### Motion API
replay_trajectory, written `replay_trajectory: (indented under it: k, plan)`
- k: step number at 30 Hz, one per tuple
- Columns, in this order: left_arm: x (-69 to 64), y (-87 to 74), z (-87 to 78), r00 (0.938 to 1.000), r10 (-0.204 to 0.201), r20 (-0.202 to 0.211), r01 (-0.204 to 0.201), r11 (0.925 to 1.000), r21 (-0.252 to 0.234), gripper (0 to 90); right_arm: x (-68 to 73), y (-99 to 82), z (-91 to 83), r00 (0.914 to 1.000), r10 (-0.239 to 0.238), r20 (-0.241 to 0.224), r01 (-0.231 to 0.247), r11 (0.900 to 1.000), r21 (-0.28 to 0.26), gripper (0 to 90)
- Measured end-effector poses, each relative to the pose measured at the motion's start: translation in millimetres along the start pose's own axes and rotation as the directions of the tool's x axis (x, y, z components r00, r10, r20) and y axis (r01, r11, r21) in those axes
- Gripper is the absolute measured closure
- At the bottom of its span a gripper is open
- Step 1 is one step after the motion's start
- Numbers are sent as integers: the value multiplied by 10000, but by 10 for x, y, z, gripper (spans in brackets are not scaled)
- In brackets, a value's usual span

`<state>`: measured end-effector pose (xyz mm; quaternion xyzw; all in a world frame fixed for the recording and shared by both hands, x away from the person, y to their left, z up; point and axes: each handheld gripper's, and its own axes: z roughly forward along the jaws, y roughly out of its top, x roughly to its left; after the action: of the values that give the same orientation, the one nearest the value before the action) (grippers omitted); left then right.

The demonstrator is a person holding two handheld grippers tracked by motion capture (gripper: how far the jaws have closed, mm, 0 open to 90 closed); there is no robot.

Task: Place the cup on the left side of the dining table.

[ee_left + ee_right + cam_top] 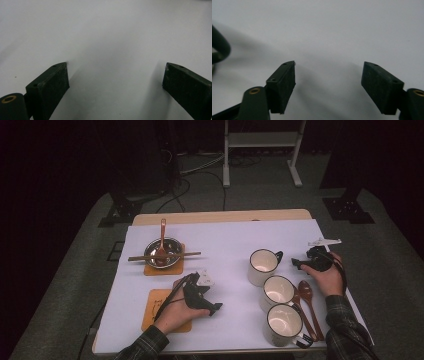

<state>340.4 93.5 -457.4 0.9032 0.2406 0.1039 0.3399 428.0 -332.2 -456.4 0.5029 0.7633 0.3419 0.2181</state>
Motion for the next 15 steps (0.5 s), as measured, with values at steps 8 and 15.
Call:
replay_trajectory:
  k: [8, 15]
  plan:
    - [1, 0, 1, 10000, -3, -6, 3, 10000, 2, 54, 90, 51, -229, 9989, -302, -358, 289, 9990, -347, 311]
    - [-3, 2, 3, 10000, -3, -28, 3, 10000, 9, 53, 157, 22, -384, 9951, -427, -890, 383, 9980, -504, 348]
